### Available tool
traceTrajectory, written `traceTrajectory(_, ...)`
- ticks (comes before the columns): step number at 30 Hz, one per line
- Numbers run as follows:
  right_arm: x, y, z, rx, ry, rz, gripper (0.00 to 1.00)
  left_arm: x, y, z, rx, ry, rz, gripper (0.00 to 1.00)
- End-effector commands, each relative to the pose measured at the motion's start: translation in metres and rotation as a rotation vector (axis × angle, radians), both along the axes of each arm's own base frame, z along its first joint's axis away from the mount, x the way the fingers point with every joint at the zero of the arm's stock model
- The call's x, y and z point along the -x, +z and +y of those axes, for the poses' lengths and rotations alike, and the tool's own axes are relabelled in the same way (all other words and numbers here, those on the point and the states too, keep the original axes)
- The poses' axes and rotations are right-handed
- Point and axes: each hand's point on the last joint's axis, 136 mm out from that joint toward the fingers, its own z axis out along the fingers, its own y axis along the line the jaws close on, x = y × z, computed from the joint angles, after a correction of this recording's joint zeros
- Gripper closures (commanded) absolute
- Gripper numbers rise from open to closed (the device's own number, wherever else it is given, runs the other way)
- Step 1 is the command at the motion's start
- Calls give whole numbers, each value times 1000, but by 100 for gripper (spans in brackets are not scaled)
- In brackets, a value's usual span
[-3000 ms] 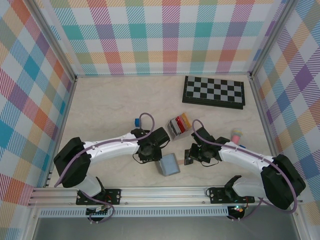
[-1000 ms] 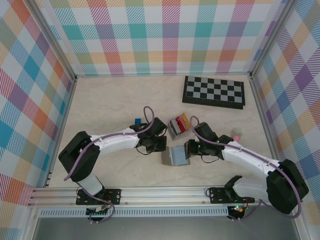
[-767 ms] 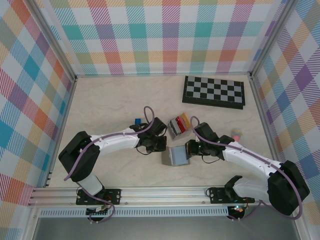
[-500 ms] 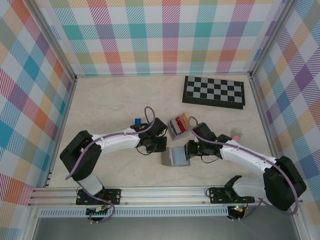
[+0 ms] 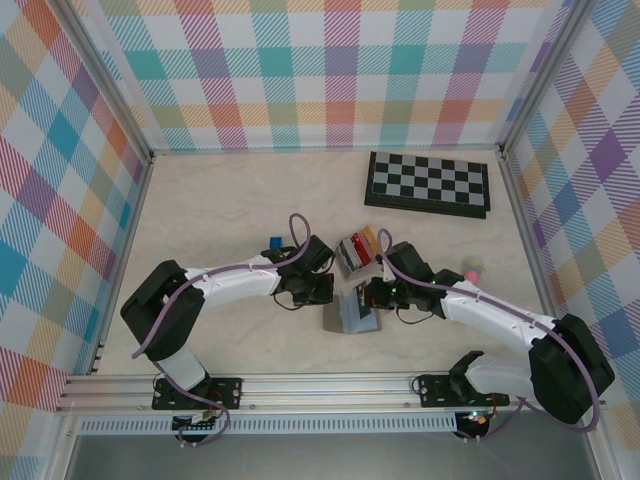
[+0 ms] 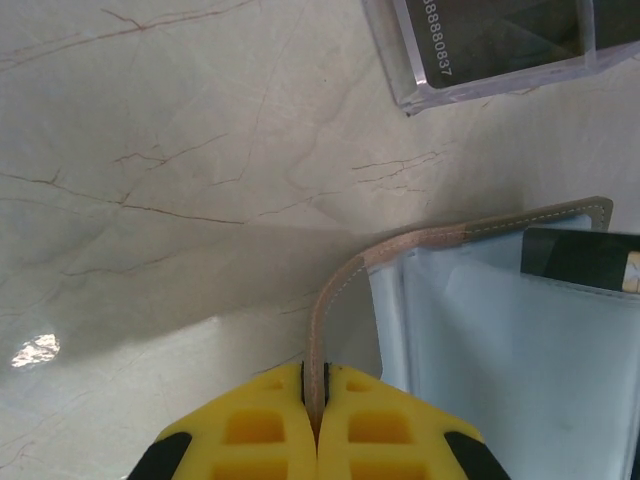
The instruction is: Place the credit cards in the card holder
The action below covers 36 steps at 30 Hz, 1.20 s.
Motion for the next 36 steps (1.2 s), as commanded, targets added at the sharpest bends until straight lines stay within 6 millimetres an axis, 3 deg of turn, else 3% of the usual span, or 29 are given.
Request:
traceTrajectory(1,-3,20,24,-94,33,-14,96,-4,0,-1,19,17,5,100)
traceTrajectory(6,-2,10,32,-77,34,6,96,-6,2,1,24,36,-7,100)
traceTrajectory(12,-2,0,25,-41,-1,22,95,-6,-1,11,-4,61,-14,100)
traceTrajectory(19,3,-20,27,-51,-31,86,96,-2,0,19,-2,82,-31,74)
traceTrajectory(26,6,-38,28,-44,-47,121,96,3,-3,27,-16,102,-23,67)
traceTrajectory(36,9,-58,21,16,-81,166,97,14,2,61,-33,245,-41,21)
